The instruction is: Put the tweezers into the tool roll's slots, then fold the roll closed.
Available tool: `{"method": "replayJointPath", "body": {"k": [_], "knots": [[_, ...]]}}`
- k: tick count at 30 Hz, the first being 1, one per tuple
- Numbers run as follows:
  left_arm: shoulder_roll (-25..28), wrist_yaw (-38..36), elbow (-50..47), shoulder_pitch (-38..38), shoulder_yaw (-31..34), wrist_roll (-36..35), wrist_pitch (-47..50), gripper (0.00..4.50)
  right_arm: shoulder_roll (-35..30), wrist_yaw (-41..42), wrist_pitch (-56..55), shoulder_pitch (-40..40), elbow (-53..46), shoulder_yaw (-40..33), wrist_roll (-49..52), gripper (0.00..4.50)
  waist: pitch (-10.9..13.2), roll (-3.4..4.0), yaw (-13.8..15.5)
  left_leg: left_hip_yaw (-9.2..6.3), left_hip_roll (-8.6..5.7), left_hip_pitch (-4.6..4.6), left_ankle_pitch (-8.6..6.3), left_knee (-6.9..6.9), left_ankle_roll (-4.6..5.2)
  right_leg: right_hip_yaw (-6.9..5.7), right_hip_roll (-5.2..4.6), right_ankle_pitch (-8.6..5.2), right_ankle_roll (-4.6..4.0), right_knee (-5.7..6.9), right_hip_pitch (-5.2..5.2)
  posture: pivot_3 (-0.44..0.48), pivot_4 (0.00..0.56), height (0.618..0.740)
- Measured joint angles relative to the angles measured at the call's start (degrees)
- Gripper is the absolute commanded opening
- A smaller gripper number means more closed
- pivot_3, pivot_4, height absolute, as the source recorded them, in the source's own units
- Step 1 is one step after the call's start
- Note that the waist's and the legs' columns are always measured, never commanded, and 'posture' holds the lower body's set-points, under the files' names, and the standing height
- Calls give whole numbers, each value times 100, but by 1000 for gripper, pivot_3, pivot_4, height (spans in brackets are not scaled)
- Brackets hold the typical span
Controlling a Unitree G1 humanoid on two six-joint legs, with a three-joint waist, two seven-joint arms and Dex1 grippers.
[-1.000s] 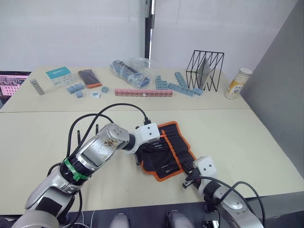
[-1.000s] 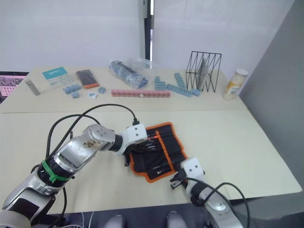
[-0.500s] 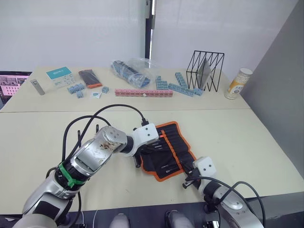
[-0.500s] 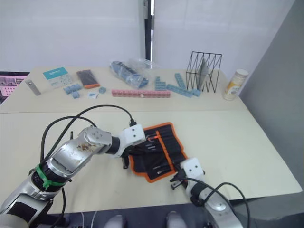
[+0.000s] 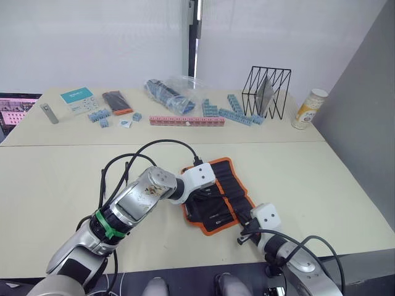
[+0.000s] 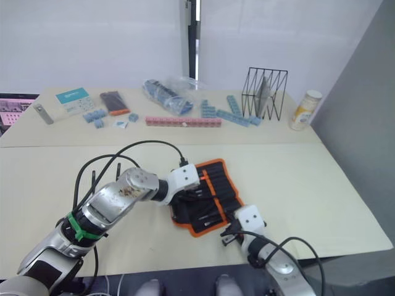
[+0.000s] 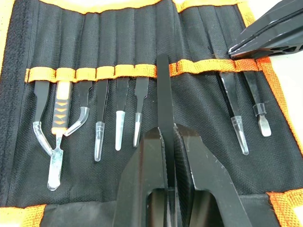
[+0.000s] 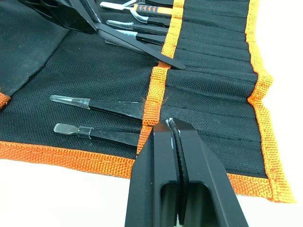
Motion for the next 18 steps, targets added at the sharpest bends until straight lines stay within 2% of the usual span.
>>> {"method": "replayJointPath", "body": {"k": [4, 6, 18], "knots": [[519, -188, -343, 65, 16, -24, 98, 35, 0, -6, 0, 2, -6, 17, 0, 0, 1, 6, -10, -1, 0, 5, 0, -1, 1, 1, 0, -5, -2, 8, -2, 0, 150, 738], [619, -222, -465, 112, 18, -64, 166, 35, 0, -24, 0, 12, -5, 5, -1, 0, 1, 5, -9, -1, 0, 4, 0, 2, 1, 1, 0, -5, -1, 6, 0, 0, 150, 738], [209, -157, -330, -81, -24, -66, 225, 35, 11, -83, 0, 9, 1, 32, -1, 0, -1, 8, -9, -1, 0, 3, 0, 12, 1, 1, 0, -9, 0, 10, 1, 0, 150, 738]]}}
